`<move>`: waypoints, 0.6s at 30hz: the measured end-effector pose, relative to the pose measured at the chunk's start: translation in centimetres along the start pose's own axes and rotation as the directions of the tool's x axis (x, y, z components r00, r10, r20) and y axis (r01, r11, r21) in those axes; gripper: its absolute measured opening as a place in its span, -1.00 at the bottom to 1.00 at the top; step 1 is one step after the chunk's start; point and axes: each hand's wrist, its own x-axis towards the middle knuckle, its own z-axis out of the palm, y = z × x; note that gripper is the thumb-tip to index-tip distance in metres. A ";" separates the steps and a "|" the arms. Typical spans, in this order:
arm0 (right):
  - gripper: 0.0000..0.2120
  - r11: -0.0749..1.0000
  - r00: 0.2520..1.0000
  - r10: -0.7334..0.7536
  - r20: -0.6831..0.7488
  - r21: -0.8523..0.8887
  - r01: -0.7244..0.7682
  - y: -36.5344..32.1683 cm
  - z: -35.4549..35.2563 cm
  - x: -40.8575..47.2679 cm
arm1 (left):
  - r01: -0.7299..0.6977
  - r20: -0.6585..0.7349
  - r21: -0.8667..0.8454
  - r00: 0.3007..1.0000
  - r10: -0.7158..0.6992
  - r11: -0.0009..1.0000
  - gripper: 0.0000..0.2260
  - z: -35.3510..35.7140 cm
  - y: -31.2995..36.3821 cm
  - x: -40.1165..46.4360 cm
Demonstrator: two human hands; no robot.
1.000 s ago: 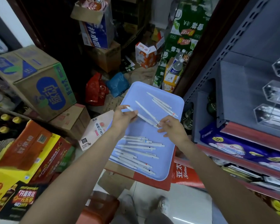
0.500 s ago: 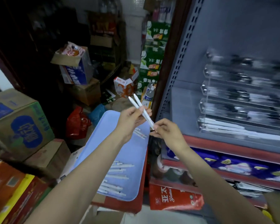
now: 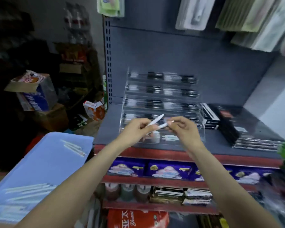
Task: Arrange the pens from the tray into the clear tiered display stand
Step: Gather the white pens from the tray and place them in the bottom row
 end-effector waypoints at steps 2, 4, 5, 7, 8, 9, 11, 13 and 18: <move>-0.88 0.998 0.997 0.017 -0.073 0.057 -0.013 0.6 -3.8 0.3 | 0.030 -0.045 0.000 0.999 -0.030 1.000 -0.84 1.5 0.2 0.8; -0.87 0.998 0.994 0.021 -0.110 0.062 -0.014 1.0 -6.8 0.5 | 0.064 -0.066 0.004 0.996 -0.063 0.998 -0.92 2.7 0.3 1.2; -0.86 0.998 0.993 0.024 -0.112 0.055 -0.017 1.3 -7.9 0.5 | 0.076 -0.071 0.014 0.995 -0.075 0.997 -0.95 3.3 0.4 1.4; -0.86 1.000 0.994 0.017 -0.109 0.006 -0.017 1.7 -9.4 0.6 | 0.088 -0.097 0.058 0.992 -0.082 0.994 -0.97 4.4 0.6 2.0; -0.88 0.998 0.993 0.009 -0.118 -0.055 -0.015 1.9 -9.9 0.9 | 0.093 -0.122 0.102 0.989 -0.081 0.990 -0.96 4.9 0.7 2.4; -0.91 0.990 0.991 -0.002 -0.135 -0.137 -0.017 2.2 -10.4 1.2 | 0.100 -0.151 0.171 0.986 -0.075 0.980 -0.96 5.2 0.7 2.7; -0.88 0.965 0.982 -0.010 -0.188 -0.260 -0.040 2.7 -11.3 1.7 | 0.130 -0.192 0.355 0.979 -0.064 0.926 -0.95 5.8 0.5 3.4; -0.75 0.942 0.976 0.009 -0.217 -0.327 -0.081 3.2 -12.1 1.8 | 0.168 -0.200 0.491 0.977 -0.077 0.855 -0.94 6.4 0.3 3.8; -0.46 0.887 0.971 0.181 -0.158 -0.401 -0.231 4.0 -12.8 2.0 | 0.246 -0.206 0.611 0.967 -0.149 0.752 -0.92 7.8 0.6 4.7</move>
